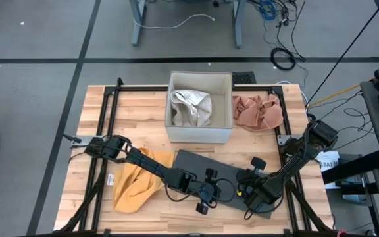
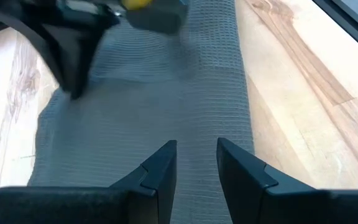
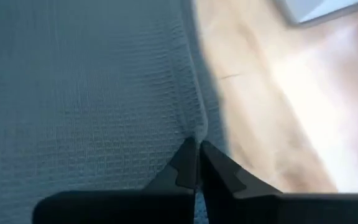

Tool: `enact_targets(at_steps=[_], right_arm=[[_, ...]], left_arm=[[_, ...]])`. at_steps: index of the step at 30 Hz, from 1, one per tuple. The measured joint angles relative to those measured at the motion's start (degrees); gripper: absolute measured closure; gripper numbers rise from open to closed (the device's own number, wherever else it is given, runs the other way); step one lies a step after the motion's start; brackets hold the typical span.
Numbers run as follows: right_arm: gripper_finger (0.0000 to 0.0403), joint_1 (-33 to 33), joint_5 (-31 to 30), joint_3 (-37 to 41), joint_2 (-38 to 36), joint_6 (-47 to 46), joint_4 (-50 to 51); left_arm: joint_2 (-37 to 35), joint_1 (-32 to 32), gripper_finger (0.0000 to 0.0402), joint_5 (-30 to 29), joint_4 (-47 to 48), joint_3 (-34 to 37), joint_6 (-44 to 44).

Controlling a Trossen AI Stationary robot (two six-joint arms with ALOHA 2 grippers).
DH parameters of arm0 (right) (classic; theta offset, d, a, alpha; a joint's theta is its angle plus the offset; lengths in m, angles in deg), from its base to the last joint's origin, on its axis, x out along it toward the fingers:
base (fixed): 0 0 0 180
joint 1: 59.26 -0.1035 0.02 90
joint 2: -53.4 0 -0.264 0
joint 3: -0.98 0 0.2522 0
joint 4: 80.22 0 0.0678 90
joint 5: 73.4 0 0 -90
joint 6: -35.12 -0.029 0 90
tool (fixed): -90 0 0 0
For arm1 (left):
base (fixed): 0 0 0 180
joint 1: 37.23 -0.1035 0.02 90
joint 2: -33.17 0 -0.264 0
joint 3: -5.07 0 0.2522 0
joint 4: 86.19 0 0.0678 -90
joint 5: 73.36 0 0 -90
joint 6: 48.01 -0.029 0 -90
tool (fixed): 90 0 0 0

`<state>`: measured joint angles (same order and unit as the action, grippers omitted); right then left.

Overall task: Fold towel
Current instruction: Fold the gray towel

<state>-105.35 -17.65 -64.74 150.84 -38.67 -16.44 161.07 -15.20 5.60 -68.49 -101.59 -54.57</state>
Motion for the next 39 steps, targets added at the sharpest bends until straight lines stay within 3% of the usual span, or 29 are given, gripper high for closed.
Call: enact_targets(at_steps=[6, 13, 21, 28, 33, 39], right_arm=[[0.0402, 0.5, -3.4, 0.0, -4.4, -2.1, 4.9], [0.0397, 3.6, 1.8, 2.0, -4.4, -0.3, 3.2], [0.0327, 4.0, 3.1, 4.2, -4.4, -0.5, 2.1], [0.025, 2.1, 2.7, -0.2, -4.5, 0.2, 4.9], [0.0237, 0.6, 2.6, -3.9, -4.5, 3.2, 3.5], [0.0247, -1.6, 2.6, -4.4, -4.3, 6.8, -6.8]], left_arm=[[0.0, -0.3, 0.0282, 0.0, 0.0, 0.0, 0.0], [1.8, -1.4, 0.0282, 0.1, -0.5, -0.1, 0.2], [3.8, -2.0, 0.0282, 1.7, -0.3, -0.1, 1.3], [3.8, -2.0, 0.0282, 3.1, -0.6, -0.1, 1.4], [3.8, -2.3, 0.0282, 3.1, -0.6, -0.1, 1.5], [3.8, -2.3, 0.0282, 3.8, -0.9, -0.1, 0.8]])
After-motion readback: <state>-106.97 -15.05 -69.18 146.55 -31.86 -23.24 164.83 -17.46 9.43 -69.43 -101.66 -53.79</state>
